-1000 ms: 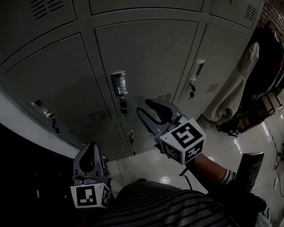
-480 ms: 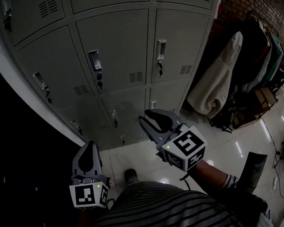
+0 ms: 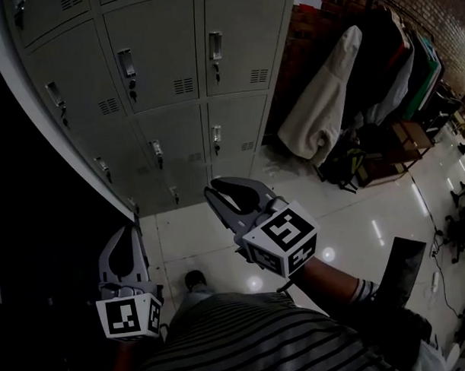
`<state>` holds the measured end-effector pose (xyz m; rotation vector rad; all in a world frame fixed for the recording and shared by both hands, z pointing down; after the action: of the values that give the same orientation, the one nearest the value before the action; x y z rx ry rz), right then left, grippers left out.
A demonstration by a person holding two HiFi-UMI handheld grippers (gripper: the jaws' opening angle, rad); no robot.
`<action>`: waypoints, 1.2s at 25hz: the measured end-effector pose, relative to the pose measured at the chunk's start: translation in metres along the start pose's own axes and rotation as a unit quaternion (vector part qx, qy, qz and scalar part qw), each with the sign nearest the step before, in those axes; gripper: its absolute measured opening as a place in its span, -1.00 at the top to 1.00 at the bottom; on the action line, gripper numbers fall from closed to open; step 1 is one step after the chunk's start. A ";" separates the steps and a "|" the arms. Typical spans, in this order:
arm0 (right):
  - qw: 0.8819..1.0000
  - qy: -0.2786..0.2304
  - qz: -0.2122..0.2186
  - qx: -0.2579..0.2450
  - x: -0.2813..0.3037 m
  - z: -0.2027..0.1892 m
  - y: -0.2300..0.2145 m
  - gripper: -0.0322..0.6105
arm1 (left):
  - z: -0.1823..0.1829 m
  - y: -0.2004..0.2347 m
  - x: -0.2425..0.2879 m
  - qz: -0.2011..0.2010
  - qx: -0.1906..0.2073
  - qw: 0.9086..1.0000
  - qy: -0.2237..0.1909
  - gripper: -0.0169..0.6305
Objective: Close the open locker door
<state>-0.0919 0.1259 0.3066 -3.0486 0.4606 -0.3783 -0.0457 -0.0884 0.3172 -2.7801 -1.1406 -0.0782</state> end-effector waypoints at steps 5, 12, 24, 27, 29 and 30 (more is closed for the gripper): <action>1.000 -0.008 -0.026 0.008 -0.029 0.001 0.033 0.72 | 0.011 0.002 -0.028 -0.023 0.008 1.000 -0.016 0.94; 0.996 -0.015 -0.074 0.046 -0.030 -0.001 0.099 0.88 | 0.013 0.034 -0.060 -0.060 0.015 0.998 -0.024 0.94; 0.990 -0.020 -0.126 0.057 -0.034 -0.024 0.164 0.90 | -0.028 0.057 -0.109 -0.028 -0.040 0.999 0.024 0.94; 0.990 -0.021 -0.128 0.050 -0.034 -0.021 0.164 0.90 | -0.029 0.057 -0.111 -0.028 -0.043 0.998 0.024 0.94; 0.990 -0.020 -0.126 0.053 -0.033 -0.021 0.163 0.90 | -0.031 0.057 -0.110 -0.025 -0.048 0.998 0.027 0.94; 0.991 -0.021 -0.124 0.053 -0.033 -0.021 0.161 0.90 | -0.031 0.057 -0.109 -0.023 -0.050 0.998 0.028 0.94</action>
<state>-0.1736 -0.0186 0.3077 -3.0068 0.0556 -0.3344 -0.0838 -0.2089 0.3310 -2.8182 -1.2203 -0.2224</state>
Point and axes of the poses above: the fingertips, and each gripper's own axes: x forward along the fingers, y to its left, z out of its top, the point moved 6 cm from there along -x, backward along the fingers, and after that the axes turned 4 degrees about y, right-handed, at the moved point
